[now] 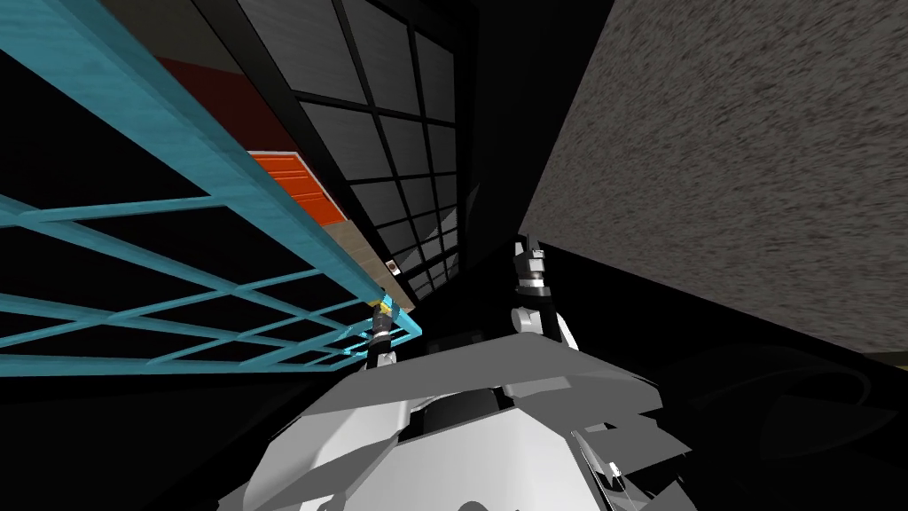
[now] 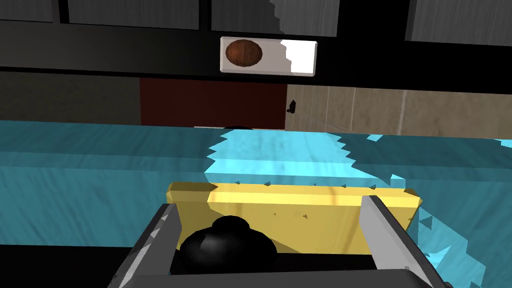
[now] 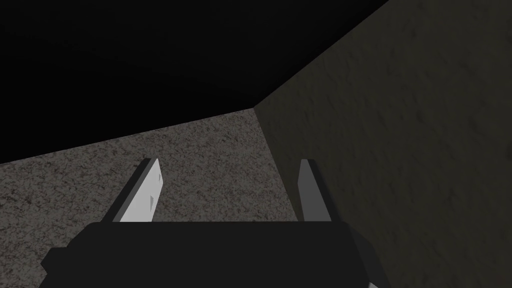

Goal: Pull the door open

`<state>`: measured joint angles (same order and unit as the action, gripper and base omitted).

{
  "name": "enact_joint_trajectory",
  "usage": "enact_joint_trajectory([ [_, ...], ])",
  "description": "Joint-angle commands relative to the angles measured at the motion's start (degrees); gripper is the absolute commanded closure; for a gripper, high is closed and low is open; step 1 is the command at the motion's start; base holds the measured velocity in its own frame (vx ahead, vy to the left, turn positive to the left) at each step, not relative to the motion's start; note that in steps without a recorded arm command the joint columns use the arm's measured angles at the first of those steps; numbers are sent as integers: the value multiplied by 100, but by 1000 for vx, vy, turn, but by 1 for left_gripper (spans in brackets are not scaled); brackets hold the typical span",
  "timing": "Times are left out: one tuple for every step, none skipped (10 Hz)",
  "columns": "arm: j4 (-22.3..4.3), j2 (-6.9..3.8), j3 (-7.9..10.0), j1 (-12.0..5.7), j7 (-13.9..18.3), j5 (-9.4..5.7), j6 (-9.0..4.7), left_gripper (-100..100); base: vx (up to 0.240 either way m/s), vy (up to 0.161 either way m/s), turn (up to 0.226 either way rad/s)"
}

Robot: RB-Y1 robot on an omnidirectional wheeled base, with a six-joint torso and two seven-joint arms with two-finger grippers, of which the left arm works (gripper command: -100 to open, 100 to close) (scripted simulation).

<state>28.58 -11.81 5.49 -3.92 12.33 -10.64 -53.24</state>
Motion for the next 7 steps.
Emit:
enact_joint_trajectory([
  [-25,-23,-2,-36,281,-95,-30,-100,-54,35,-46],
  [-15,-15,-22,-48,441,-154,-22,-100,-73,22,-61],
  [-4,-5,-44,-62,602,-218,-13,-100,-89,39,-47],
  [-4,-5,-44,-62,662,-218,-13,-100,-61,32,-15],
  [8,4,-66,-76,865,-285,-4,-100,-54,21,-34],
  [20,15,-92,-91,1023,-360,7,-100,-72,20,-72],
  [20,15,-92,-91,1087,-360,7,-100,-57,19,-37],
])
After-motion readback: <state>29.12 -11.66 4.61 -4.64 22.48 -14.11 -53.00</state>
